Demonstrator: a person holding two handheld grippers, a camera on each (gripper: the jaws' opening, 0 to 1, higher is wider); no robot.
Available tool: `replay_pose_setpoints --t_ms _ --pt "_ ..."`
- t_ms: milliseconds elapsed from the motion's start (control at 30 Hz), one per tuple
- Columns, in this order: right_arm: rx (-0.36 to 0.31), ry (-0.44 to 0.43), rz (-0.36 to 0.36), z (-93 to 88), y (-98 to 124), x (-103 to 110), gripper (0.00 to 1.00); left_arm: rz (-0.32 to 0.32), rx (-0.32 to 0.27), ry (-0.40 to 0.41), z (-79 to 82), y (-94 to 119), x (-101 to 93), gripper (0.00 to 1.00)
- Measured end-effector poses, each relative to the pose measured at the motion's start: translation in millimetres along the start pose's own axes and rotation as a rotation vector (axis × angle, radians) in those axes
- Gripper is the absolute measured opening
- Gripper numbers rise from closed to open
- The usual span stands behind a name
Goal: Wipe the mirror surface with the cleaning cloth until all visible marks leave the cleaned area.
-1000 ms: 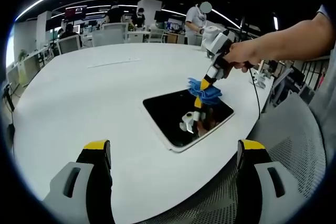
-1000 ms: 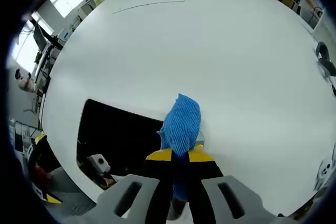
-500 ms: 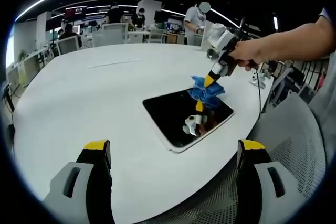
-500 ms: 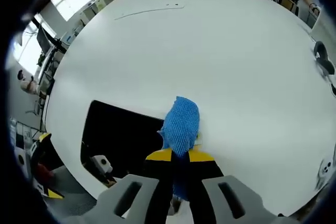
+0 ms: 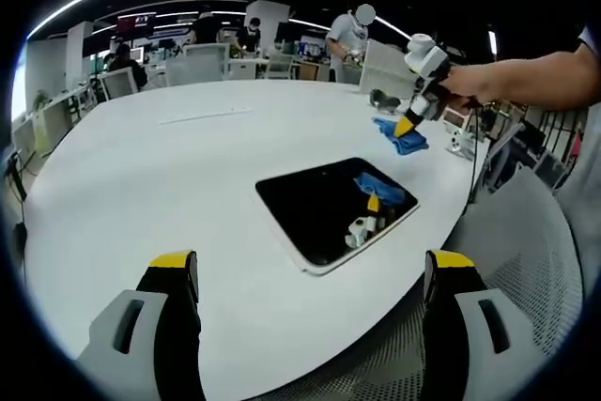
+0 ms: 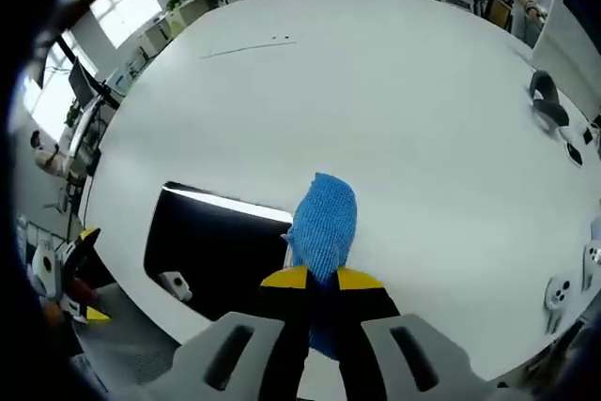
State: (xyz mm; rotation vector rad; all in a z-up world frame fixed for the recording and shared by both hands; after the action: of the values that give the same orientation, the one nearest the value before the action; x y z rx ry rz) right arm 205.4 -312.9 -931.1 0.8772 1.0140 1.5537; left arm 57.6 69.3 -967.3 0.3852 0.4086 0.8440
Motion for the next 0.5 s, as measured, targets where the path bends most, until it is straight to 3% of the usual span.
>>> replay_pose_setpoints --t_ms 267,500 --pt "0.006 -0.009 -0.014 -12.8 4.5 -15.4 0.03 0.007 -0.005 0.001 0.1 0.0 1.0 0.99" --pt "0.029 -0.018 -0.013 -22.5 -16.0 -20.5 0.03 0.009 0.005 0.002 -0.8 -0.4 1.2 0.99"
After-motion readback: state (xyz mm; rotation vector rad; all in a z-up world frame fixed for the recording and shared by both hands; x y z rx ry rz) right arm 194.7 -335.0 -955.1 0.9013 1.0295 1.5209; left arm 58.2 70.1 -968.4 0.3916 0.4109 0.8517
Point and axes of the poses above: the point that each gripper's makers call its tool centre point, and the gripper's own axes: y roughly backward along the fingers, x roughly to its left, z roughly out of its top, the point moved 10 cm from there along y, roughly backward along the fingers, and after that the axes turned 4 degrees about -z, right-handed, at the moved point
